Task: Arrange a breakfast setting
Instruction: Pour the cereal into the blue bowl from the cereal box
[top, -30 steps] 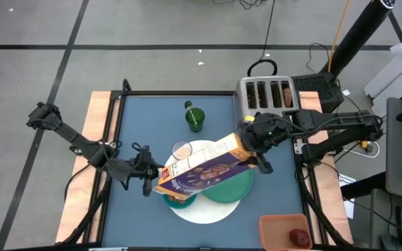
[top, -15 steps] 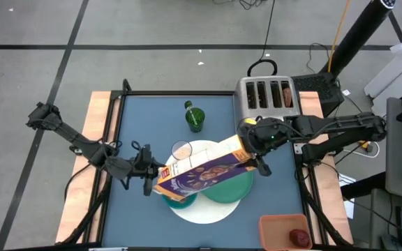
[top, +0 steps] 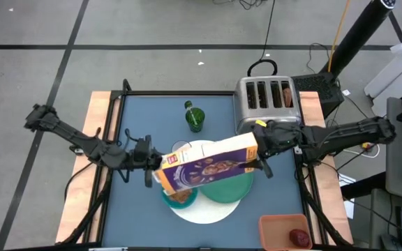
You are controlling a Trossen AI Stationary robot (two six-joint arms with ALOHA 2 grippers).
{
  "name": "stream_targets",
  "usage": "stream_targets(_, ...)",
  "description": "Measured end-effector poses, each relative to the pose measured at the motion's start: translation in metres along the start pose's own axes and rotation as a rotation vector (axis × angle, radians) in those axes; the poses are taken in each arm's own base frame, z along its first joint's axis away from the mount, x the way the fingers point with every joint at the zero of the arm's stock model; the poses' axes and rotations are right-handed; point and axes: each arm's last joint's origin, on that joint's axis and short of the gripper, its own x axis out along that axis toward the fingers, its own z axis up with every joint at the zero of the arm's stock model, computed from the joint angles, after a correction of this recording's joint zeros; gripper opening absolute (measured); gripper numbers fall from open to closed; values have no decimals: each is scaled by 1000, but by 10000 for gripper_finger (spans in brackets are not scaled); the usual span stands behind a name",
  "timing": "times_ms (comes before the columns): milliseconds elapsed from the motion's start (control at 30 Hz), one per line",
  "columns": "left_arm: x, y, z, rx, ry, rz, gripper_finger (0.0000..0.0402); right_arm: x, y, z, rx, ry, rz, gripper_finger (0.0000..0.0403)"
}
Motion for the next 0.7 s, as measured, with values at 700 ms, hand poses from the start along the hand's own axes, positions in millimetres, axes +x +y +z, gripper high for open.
stream_targets(700,-2,9,43,75,-316,-119,39,-2,-4,-29,-117,-289,-6,193)
